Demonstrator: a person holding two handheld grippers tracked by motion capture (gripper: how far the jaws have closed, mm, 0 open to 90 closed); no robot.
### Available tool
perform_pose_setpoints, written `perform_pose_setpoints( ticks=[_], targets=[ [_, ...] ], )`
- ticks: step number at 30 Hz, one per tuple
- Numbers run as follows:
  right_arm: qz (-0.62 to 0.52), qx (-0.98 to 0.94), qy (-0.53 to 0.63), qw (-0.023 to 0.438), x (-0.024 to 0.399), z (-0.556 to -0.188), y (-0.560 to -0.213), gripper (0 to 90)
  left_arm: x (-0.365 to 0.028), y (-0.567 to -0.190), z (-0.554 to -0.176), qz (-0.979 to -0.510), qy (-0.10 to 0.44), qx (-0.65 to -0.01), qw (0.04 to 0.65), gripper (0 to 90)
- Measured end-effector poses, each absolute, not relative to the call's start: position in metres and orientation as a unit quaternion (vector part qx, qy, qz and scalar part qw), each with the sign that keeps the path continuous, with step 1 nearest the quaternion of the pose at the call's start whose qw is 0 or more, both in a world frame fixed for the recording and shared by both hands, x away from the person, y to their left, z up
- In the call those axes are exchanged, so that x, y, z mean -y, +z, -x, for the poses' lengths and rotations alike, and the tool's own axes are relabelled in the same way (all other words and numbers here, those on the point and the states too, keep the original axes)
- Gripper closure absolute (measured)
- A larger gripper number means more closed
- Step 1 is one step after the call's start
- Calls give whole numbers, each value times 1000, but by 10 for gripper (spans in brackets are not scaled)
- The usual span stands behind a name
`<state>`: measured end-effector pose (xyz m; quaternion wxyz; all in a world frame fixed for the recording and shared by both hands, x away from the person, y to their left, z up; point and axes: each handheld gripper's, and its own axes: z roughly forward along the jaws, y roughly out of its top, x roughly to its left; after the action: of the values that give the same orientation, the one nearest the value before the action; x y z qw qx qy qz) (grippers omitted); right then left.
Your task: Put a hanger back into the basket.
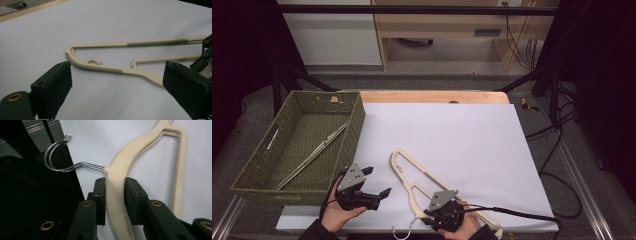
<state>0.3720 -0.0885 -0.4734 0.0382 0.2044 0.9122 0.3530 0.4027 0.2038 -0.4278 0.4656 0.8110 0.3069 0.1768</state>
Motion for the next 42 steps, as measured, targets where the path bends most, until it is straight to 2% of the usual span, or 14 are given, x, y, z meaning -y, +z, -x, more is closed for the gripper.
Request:
perform_pose_setpoints(
  ticks=[11, 25, 32, 42],
  targets=[
    [-212, -908, 361, 22, 93, -376, -464, 724, -200, -429, -401, -824, 171, -279, 463, 92],
    [-202, -904, 377, -13, 100, -377, -447, 727, -168, -438, -399, -893, 149, -149, 397, 119],
    [-191, -901, 389, -21, 104, -377, -441, 729, -156, -445, -400, -912, 155, -98, 368, 176],
    [-188, -896, 401, -31, 106, -375, -435, 731, -126, -450, -400, -921, 193, -21, 338, 279]
  ],
)
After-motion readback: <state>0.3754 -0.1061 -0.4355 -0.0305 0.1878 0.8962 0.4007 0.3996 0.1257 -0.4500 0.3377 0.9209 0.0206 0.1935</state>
